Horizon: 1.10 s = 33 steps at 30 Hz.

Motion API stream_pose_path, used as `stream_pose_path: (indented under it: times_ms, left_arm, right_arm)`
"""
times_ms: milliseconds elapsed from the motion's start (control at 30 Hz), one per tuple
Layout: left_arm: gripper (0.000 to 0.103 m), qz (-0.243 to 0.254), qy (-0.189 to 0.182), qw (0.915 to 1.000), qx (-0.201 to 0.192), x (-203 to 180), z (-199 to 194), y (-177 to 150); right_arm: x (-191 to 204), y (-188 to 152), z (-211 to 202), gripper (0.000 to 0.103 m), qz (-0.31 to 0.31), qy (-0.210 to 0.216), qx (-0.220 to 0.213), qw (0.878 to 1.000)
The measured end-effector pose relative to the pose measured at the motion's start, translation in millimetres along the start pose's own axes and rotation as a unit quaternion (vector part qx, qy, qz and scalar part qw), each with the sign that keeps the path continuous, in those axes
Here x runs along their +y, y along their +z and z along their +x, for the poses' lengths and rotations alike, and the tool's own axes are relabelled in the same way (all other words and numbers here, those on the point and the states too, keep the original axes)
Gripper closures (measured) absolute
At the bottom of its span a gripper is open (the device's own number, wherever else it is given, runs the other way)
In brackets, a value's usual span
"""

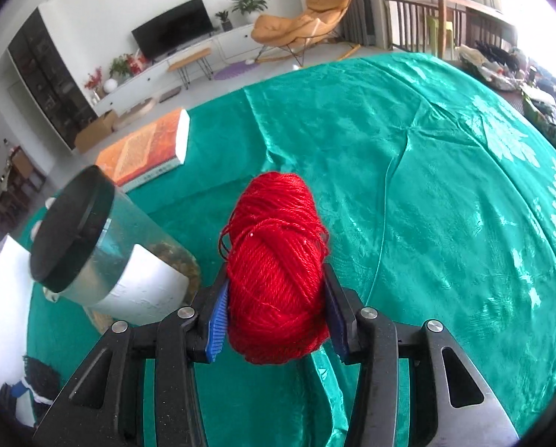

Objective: Organize soft objects
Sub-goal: 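Lift both items over the cardboard box and open both tools to drop them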

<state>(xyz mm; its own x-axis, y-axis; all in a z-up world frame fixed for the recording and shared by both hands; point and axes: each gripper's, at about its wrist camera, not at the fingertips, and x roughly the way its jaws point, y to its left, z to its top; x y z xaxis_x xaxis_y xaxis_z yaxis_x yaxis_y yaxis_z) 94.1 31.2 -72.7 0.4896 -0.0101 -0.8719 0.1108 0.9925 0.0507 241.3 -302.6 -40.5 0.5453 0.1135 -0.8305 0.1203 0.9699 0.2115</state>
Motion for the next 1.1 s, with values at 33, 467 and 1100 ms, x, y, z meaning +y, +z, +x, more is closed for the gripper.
stream_pose_path:
  times_ms: [33,467,1100]
  left_arm:
    - [0.01,-0.002,-0.004,1.0,0.002,-0.3,1.6,-0.2]
    - [0.065,-0.112,-0.139,0.9787,-0.101,48.9,-96.1,8.8]
    - [0.007,-0.312,0.141,0.9312,-0.126,295.0,-175.3,-115.4]
  right_arm:
    - [-0.1,0.1,-0.6,0.055,-0.002,0.0,-0.006,1.0]
    - [91.0,-28.2,-145.4,0.056,-0.108,0.036,-0.155,0.981]
    - [429.8,-211.1,-152.3,0.035,-0.335,0.338,0.036,0.879]
